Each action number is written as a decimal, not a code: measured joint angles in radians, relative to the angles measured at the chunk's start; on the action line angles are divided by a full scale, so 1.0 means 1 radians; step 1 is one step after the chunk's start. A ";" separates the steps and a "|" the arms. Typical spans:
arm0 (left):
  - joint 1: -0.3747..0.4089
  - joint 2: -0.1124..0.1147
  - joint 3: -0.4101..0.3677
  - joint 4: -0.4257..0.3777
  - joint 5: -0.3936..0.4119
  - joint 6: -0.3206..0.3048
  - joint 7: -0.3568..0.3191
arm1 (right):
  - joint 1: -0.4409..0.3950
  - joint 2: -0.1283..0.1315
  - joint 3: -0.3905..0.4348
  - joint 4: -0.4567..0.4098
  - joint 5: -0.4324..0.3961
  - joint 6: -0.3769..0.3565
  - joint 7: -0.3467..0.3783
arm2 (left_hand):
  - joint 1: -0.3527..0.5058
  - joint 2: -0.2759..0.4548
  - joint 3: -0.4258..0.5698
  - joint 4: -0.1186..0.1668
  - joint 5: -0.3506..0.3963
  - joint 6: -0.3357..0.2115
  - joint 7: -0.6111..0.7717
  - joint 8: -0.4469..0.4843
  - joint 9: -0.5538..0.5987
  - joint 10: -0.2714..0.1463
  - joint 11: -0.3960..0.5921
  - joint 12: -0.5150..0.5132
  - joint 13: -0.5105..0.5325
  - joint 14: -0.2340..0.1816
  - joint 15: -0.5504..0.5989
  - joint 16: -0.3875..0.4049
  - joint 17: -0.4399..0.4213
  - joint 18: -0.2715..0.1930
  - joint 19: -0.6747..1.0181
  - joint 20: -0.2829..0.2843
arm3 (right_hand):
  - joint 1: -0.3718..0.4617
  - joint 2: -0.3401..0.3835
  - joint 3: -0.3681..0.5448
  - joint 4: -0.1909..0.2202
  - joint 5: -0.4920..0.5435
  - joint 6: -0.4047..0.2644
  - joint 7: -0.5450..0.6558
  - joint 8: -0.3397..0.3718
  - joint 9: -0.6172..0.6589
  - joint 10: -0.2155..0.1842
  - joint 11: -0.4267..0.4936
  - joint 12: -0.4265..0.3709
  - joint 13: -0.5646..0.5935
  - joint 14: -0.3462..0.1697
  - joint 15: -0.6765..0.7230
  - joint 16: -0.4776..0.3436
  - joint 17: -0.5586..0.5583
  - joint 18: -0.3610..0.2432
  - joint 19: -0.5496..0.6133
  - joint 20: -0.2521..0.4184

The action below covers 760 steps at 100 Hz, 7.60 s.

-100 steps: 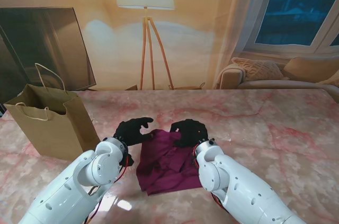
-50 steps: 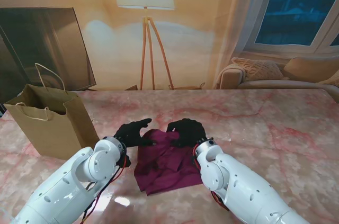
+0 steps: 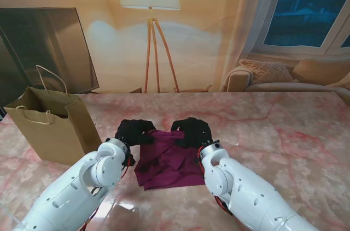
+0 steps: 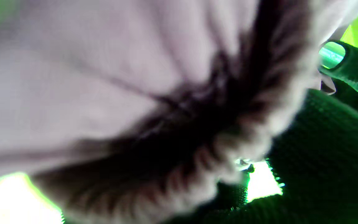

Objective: Fold the socks and the shorts into the kraft paper bag

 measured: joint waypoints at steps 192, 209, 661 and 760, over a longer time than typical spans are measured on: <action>0.388 0.086 -0.218 -0.343 0.246 -0.158 -0.046 | -0.400 0.196 0.271 -0.406 -0.471 -0.362 0.182 | -0.133 0.409 -0.426 0.015 0.128 0.114 -0.253 -0.089 -0.314 0.102 -0.153 -0.728 -0.133 -0.009 -0.215 -0.189 -0.057 -0.017 -0.116 0.001 | -0.418 0.531 -0.285 0.212 -0.069 0.075 -0.308 -0.276 -0.285 -0.022 -0.315 -0.175 -0.473 -0.034 -0.401 -0.126 -0.445 -0.041 -0.366 0.176; 0.309 0.065 -0.168 -0.271 0.257 -0.086 -0.012 | -0.441 0.189 0.328 -0.444 -0.460 -0.361 0.152 | 0.072 0.321 -0.266 0.015 -0.007 0.113 -0.161 -0.105 -0.270 0.103 -0.139 -0.726 -0.086 -0.007 -0.202 -0.200 -0.010 -0.016 -0.067 0.015 | -0.401 0.540 -0.220 0.212 -0.068 0.075 -0.282 -0.312 -0.275 -0.022 -0.328 -0.208 -0.473 -0.042 -0.458 -0.179 -0.445 -0.041 -0.377 0.150; 0.267 0.052 -0.899 -0.671 0.225 0.118 -0.154 | -0.374 0.148 0.328 -0.271 -0.268 -0.180 0.138 | 0.049 -0.041 0.001 -0.041 0.063 0.048 -0.086 0.009 0.229 0.056 -0.163 -0.353 0.474 -0.041 0.097 -0.202 0.562 -0.104 0.669 0.037 | -0.394 0.579 -0.226 0.233 -0.085 0.126 -0.310 -0.265 -0.242 -0.015 -0.384 -0.263 -0.445 -0.043 -0.523 -0.250 -0.456 -0.063 -0.426 0.053; 0.240 0.067 -0.870 -0.564 0.348 0.055 -0.202 | -0.323 0.139 0.269 -0.225 -0.224 -0.177 0.150 | 0.049 -0.041 0.001 -0.041 0.063 0.041 -0.086 0.005 0.229 0.056 -0.171 -0.363 0.474 -0.041 0.097 -0.222 0.543 -0.105 0.654 0.039 | -0.394 0.579 -0.226 0.233 -0.085 0.126 -0.310 -0.265 -0.242 -0.014 -0.384 -0.263 -0.445 -0.043 -0.523 -0.250 -0.458 -0.063 -0.426 0.053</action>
